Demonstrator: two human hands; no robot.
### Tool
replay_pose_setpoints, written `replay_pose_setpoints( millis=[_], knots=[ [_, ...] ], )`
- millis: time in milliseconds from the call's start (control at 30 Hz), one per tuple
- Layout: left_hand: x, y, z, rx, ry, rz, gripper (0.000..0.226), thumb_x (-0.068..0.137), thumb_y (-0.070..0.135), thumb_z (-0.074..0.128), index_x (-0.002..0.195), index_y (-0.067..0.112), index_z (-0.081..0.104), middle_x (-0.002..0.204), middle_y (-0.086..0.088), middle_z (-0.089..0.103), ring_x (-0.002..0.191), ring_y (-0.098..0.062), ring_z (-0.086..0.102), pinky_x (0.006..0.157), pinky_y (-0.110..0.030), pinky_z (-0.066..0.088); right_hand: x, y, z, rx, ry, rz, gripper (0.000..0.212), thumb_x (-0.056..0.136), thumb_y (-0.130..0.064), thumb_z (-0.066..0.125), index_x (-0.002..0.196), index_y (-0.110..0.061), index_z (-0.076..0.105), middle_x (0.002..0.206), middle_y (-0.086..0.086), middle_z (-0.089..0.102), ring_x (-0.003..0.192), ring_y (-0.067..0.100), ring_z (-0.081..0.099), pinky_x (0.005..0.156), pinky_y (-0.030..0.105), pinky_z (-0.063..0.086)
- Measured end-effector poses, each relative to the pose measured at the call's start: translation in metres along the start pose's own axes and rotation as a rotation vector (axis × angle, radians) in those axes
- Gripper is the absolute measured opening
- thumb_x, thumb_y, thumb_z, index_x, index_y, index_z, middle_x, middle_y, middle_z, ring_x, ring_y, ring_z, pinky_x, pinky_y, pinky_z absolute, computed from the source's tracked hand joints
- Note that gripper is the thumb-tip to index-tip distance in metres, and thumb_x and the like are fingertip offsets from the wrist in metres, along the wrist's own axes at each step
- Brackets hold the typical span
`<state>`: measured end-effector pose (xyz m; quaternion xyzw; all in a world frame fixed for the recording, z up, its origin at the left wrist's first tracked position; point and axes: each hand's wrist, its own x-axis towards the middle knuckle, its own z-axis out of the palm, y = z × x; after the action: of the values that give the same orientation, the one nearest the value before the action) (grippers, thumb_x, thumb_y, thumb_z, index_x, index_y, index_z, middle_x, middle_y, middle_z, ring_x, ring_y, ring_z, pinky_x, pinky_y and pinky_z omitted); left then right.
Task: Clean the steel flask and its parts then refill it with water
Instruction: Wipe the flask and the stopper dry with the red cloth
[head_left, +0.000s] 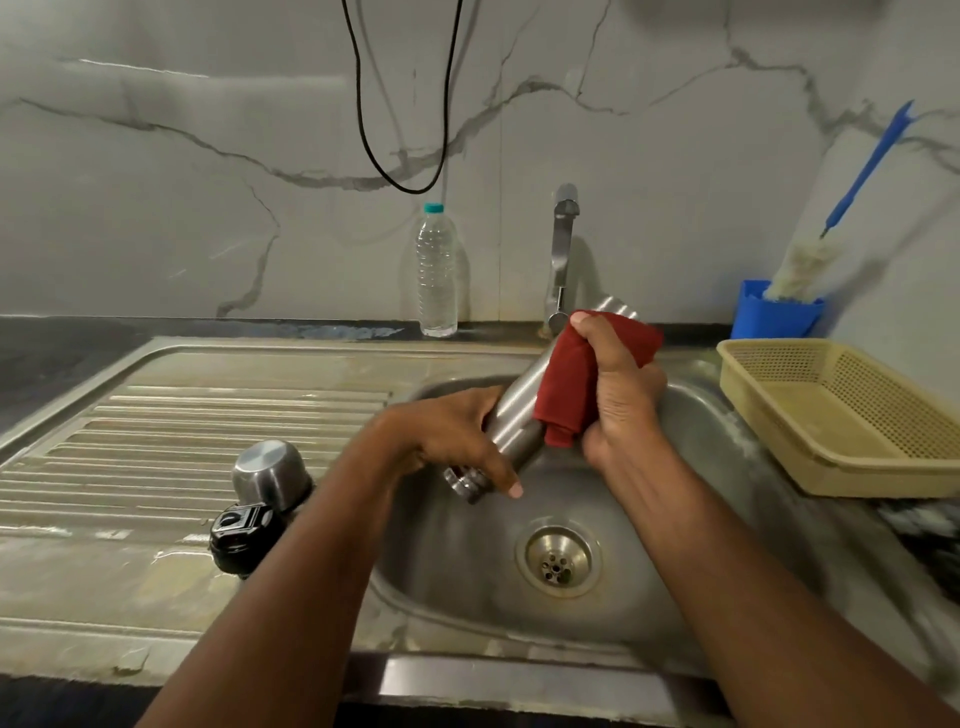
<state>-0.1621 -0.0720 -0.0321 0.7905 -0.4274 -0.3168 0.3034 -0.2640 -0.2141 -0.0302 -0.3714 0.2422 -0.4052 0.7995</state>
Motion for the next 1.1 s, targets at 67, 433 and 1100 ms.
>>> replay_pose_setpoints(
  millis=[67,433,1100],
  knots=[
    [0.0,-0.002,-0.001,0.145,0.04,-0.005,0.092,0.064,0.017,0.098,0.141,0.024,0.048,0.123,-0.001,0.064,0.11,-0.021,0.065,0.09,-0.037,0.062,0.004,-0.006,-0.002,-0.013,0.051,-0.035,0.051,0.07,-0.016,0.093,0.111,-0.011,0.064,0.08,-0.001,0.073,0.059,0.009,0.071,0.054,0.028,0.057],
    [-0.009,-0.013,-0.028,-0.402,0.504,0.089,0.076,0.039,0.02,0.105,0.108,0.014,0.076,0.105,-0.005,0.073,0.1,-0.024,0.073,0.077,-0.044,0.066,0.022,-0.018,-0.019,-0.075,0.182,-0.056,0.035,0.077,-0.021,0.088,0.093,-0.028,0.057,0.086,-0.008,0.071,0.073,0.009,0.072,0.063,0.032,0.062],
    [0.033,-0.011,0.009,-1.102,0.663,0.322,0.063,0.085,0.051,0.07,0.136,0.021,0.053,0.119,-0.009,0.071,0.107,-0.027,0.071,0.084,-0.045,0.061,0.004,0.016,0.001,-0.614,-0.15,-0.071,0.022,0.09,-0.045,0.071,0.082,-0.026,0.076,0.083,0.0,0.075,0.081,0.024,0.073,0.067,0.038,0.06]
  ],
)
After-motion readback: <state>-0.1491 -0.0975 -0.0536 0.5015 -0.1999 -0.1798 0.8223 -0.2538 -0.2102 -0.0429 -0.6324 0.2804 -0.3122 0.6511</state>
